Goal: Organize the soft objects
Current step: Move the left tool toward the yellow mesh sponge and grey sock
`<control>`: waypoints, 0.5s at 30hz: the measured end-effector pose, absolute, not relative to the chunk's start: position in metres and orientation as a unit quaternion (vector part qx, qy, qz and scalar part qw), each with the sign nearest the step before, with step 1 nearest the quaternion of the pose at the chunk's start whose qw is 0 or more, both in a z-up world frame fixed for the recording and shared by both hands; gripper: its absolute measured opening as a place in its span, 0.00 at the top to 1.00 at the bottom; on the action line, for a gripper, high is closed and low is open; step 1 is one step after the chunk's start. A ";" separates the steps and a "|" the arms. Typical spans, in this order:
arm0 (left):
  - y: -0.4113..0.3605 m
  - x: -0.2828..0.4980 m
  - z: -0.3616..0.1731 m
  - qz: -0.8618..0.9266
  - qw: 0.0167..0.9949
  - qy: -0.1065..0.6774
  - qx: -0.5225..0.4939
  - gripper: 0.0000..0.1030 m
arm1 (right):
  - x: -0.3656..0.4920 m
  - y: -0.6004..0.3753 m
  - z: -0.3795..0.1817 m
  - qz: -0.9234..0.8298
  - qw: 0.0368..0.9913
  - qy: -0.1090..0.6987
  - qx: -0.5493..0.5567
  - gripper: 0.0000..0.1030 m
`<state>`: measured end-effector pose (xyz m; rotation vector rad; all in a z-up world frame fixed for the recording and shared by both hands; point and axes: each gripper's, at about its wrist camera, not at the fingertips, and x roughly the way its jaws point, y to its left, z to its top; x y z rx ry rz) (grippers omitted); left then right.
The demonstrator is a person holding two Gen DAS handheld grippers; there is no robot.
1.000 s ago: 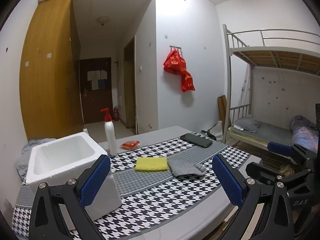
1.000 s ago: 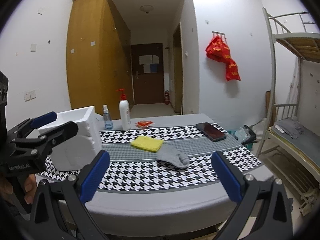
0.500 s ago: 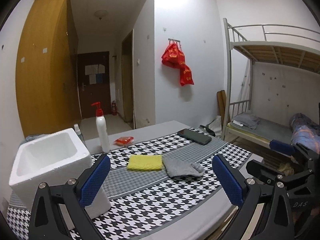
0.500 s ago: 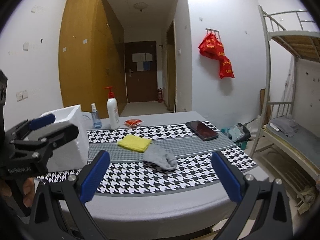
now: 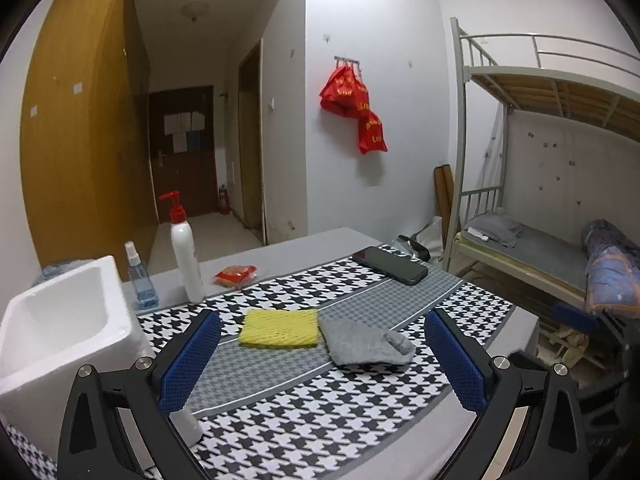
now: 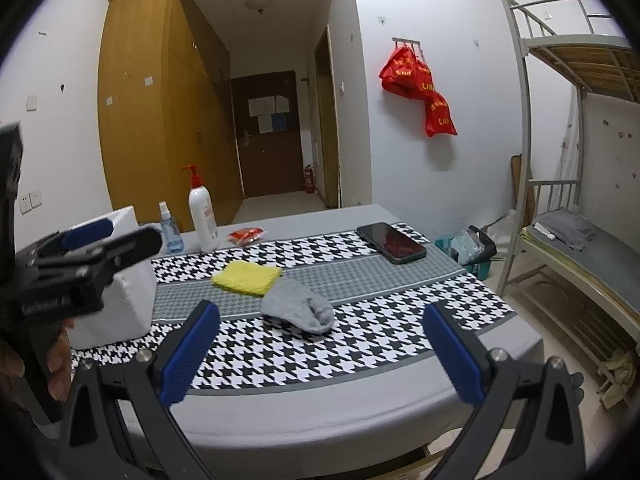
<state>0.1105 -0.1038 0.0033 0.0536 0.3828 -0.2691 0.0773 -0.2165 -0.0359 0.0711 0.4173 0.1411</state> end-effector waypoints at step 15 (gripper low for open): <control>-0.109 0.188 -0.009 -0.112 0.968 0.225 0.014 0.01 | 0.121 -0.224 -0.043 0.077 0.969 0.230 0.044 0.00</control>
